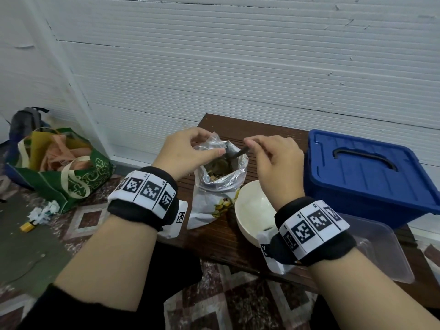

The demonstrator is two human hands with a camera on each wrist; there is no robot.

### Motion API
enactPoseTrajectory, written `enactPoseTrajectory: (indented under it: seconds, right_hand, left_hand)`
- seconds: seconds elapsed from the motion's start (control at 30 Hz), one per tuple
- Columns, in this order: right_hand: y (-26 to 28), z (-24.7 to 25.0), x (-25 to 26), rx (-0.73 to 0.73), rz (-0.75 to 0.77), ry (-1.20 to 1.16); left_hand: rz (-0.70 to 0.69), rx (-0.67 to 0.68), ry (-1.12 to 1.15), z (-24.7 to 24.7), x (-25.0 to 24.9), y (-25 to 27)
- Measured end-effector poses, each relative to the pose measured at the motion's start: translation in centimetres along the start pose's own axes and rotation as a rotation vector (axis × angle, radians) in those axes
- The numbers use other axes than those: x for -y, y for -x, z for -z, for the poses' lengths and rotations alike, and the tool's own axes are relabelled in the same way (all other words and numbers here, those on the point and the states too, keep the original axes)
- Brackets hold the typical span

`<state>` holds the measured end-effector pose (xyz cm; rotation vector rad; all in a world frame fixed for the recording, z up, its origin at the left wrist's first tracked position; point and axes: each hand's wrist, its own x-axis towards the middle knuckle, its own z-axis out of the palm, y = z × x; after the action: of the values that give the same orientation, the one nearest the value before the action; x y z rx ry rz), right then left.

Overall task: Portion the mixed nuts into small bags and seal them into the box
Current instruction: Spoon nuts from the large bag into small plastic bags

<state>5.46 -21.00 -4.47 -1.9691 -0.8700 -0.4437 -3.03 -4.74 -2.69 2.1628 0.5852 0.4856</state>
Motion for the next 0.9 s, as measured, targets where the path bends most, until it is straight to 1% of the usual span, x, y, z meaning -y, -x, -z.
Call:
enactPoseTrajectory:
  seconds: [0.07,0.13,0.2,0.27,0.33,0.4,0.57,0.6,0.67,0.8,0.9]
  right_hand:
    - [0.6,-0.4,0.0,0.07,0.093,0.109]
    - [1.2,-0.8,-0.1,0.122,0.111,0.095]
    - [1.4,-1.0,-0.3,0.147,0.044,0.012]
    - [1.4,-0.7,-0.8,0.136,-0.057,-0.046]
    - [1.1,-0.2,-1.2,0.109,-0.134,-0.072]
    - [0.9,0.2,-1.5,0.119,-0.188,-0.079]
    - [0.3,0.9,-1.5,0.296,-0.287,-0.079]
    - [0.3,1.0,-1.5,0.312,-0.298,-0.087]
    - [0.4,1.0,-1.7,0.284,-0.316,-0.104]
    - [0.4,1.2,-2.1,0.198,-0.405,-0.121]
    - [0.2,1.3,-2.3,0.156,-0.456,-0.181]
  left_hand:
    - [-0.002,0.0,-0.015,0.0,0.1,-0.1]
    - [-0.008,0.016,-0.018,-0.1,0.1,-0.1]
    - [-0.004,0.031,-0.021,-0.2,0.0,-0.2]
    - [0.0,0.044,-0.032,-0.3,-0.1,-0.1]
    - [-0.006,0.052,-0.035,-0.4,-0.3,0.0]
    - [-0.017,0.061,-0.03,-0.5,-0.6,0.1]
    - [-0.052,0.076,-0.038,-1.0,-1.2,0.3]
    - [-0.056,0.078,-0.04,-1.0,-1.3,0.4]
    - [-0.067,0.076,-0.045,-1.1,-1.4,0.5]
    - [-0.088,0.076,-0.057,-1.4,-1.5,0.5]
    - [-0.098,0.083,-0.084,-1.4,-1.4,0.5]
